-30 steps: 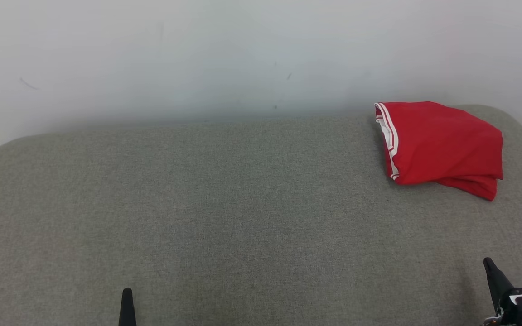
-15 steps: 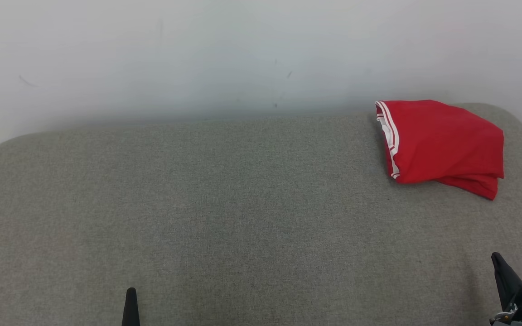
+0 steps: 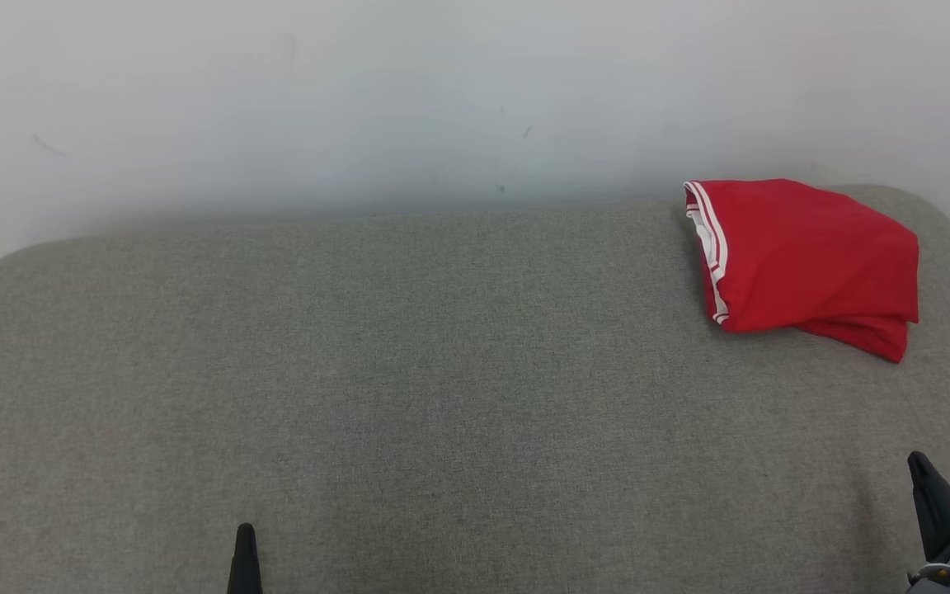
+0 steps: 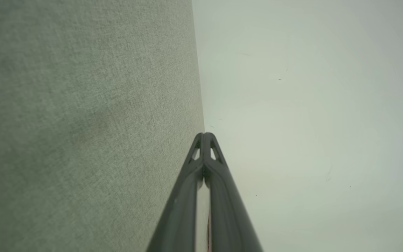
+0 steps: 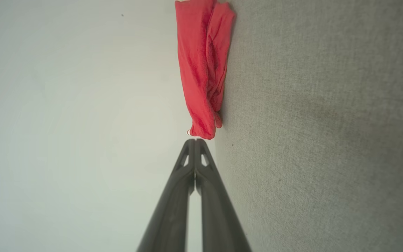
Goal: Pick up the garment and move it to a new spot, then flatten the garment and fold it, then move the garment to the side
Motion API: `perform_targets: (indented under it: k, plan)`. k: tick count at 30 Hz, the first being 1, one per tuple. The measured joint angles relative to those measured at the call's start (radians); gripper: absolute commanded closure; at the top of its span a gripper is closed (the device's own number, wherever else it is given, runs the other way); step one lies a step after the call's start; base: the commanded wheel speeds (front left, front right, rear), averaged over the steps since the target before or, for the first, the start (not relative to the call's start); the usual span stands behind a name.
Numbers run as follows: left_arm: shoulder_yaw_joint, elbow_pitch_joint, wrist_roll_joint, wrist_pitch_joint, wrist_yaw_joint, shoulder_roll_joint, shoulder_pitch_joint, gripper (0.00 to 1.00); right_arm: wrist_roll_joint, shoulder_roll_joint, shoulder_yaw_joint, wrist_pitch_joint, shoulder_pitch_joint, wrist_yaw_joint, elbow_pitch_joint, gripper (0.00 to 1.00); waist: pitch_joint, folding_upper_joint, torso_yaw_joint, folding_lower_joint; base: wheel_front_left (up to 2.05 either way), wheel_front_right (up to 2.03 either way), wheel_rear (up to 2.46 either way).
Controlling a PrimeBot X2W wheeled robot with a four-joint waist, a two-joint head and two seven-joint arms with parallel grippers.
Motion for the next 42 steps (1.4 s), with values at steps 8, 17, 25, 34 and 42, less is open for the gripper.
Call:
perform_targets:
  k: [8,17,25,34,42]
  plan:
    - [-0.014,0.003,-0.057,0.0,-0.004,0.0,-0.005,1.0,0.052,0.0,-0.028,0.028,-0.012,0.0,0.005,1.0,0.003,0.0,0.0,0.0,0.0,0.0,0.0]
    - [-0.018,0.004,-0.076,0.0,-0.004,0.001,-0.01,1.0,0.068,0.002,-0.04,0.037,-0.015,0.0,0.007,1.0,0.004,0.0,0.0,0.0,0.0,0.0,0.0]
    - [-0.018,0.004,-0.076,0.0,-0.004,0.001,-0.01,1.0,0.068,0.003,-0.043,0.041,-0.015,0.0,0.007,1.0,0.004,0.0,0.0,-0.0001,0.0,0.0,0.0]
    - [-0.018,0.004,-0.076,0.0,-0.004,0.001,-0.01,1.0,0.066,0.004,-0.045,0.044,-0.016,0.0,0.007,1.0,0.004,0.0,0.0,-0.0001,0.0,0.0,0.0]
    - [-0.018,0.004,-0.076,0.0,-0.004,0.001,-0.01,1.0,0.065,0.006,-0.047,0.044,-0.016,0.0,0.007,1.0,0.004,0.0,0.0,-0.0001,0.0,0.0,0.0]
